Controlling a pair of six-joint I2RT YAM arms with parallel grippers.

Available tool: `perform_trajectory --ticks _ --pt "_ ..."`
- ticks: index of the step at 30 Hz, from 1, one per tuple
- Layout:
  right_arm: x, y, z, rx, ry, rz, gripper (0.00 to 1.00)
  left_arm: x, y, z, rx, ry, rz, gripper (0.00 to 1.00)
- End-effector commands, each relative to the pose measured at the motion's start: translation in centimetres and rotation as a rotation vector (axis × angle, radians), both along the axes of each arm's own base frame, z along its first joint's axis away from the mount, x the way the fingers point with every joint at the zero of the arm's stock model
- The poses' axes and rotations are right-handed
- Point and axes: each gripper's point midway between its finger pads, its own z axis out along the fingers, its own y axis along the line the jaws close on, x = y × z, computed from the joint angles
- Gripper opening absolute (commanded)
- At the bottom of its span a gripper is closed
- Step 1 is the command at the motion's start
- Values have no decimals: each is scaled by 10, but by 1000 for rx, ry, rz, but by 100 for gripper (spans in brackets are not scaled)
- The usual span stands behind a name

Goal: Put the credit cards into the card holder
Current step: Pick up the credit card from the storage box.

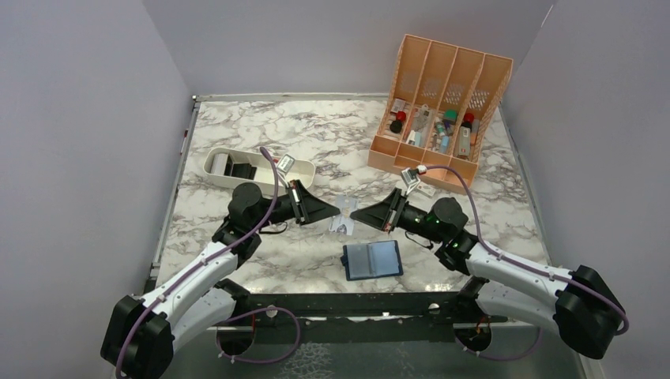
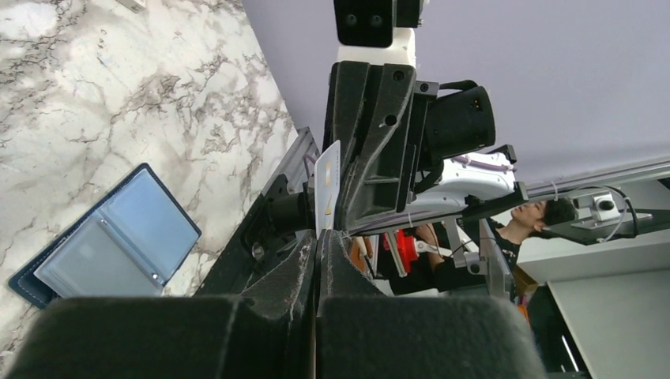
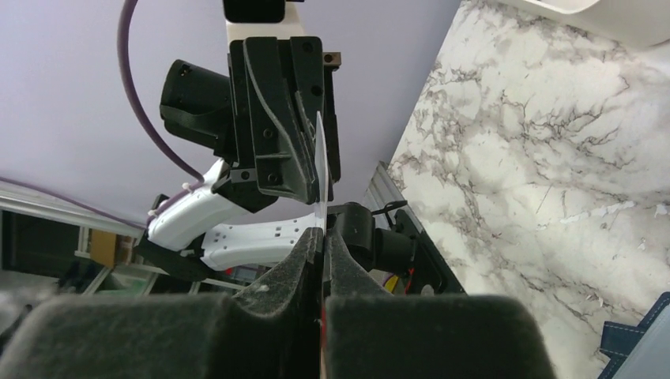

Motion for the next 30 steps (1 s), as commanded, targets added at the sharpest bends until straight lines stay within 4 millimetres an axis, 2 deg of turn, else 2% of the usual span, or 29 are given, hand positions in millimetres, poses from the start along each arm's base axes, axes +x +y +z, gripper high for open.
perform_trajectory --ticks 1,2,3,8,11,15,19,22,27,30 --pt "-7 -1 25 75 -84 26 1 0 1 9 -33 -38 21 0" --pt "-8 -1 25 74 -89 27 1 0 2 9 -33 -38 25 0" --pt "-8 -2 23 70 -93 27 1 0 2 7 -31 -32 30 5" --pt "-13 -9 5 -4 -93 16 1 4 6 -1 -29 -19 76 40" --pt "-17 -14 -14 -68 -89 18 1 6 8 -12 -11 -10 96 49" --pt "-25 -20 -47 -202 -71 50 1 10 8 -36 53 -4 105 50" --pt "-29 -29 -78 -339 -50 59 1 15 11 -68 182 10 120 46" --pt "-24 -42 -100 -461 -41 17 1 21 19 -97 323 32 152 40" --pt "-16 -59 -134 -652 -19 -19 1 23 24 -123 409 48 184 32" --pt "-9 -64 -145 -709 -16 -43 1 18 19 -137 451 61 165 30"
